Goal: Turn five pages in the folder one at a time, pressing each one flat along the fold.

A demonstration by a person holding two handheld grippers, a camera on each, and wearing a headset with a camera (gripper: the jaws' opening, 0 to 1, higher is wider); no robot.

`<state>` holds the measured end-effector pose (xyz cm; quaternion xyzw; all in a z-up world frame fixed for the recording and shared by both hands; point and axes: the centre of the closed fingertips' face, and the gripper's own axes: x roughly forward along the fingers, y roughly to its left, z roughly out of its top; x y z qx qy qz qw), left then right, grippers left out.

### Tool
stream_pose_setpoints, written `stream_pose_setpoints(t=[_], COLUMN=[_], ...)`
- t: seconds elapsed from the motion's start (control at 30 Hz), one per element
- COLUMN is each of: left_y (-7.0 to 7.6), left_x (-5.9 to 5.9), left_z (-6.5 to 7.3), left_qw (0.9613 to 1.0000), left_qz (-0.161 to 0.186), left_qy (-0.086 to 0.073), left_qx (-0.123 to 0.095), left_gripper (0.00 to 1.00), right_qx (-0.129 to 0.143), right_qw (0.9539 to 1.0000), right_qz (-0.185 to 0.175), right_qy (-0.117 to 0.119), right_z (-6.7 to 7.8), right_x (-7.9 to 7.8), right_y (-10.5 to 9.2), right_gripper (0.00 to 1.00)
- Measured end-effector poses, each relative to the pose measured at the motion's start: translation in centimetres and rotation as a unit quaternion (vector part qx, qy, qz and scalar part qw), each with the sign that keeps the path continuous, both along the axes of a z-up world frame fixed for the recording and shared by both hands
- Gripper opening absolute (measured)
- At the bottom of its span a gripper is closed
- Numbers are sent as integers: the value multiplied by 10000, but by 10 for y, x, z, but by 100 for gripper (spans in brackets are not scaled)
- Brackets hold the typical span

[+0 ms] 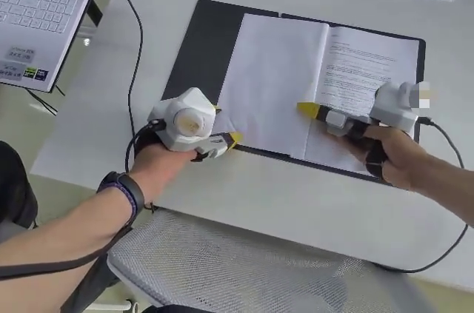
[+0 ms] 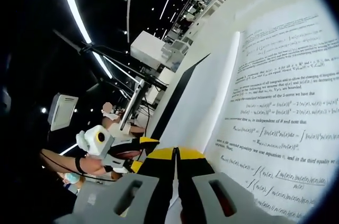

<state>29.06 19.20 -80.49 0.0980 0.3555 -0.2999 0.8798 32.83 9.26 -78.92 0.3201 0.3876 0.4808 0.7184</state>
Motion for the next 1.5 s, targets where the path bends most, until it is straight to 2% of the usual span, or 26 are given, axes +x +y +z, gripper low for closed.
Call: stream_pose_setpoints(t=[0.23, 0.53, 0.83, 1.0, 1.27, 1.5], left_y=[1, 1, 0, 0, 0, -1], left_x=[1, 1, -1, -1, -1, -2], left_z=[-2, -3, 1, 1, -2, 1], left_qw=[10000, 10000, 10000, 10000, 10000, 10000], left_qz=[1, 12, 11, -27, -41, -65], left_qy=[-6, -9, -16, -8, -2, 39], left_qx=[9, 8, 4, 20, 28, 61], left_gripper=[40, 41, 41, 40, 40, 40], right_qx=[-31, -77, -137, -122, -189, -248], right_qw=[9998, 9993, 9987, 9992, 9989, 9989], right_qz=[193, 362, 467, 350, 384, 335], right_qy=[42, 89, 119, 154, 167, 193], right_z=[2, 1, 0, 0, -2, -2], right_x=[-26, -52, -67, -66, -71, -72], right_y=[3, 5, 4, 3, 1, 0], right_gripper=[0, 0, 0, 0, 0, 0])
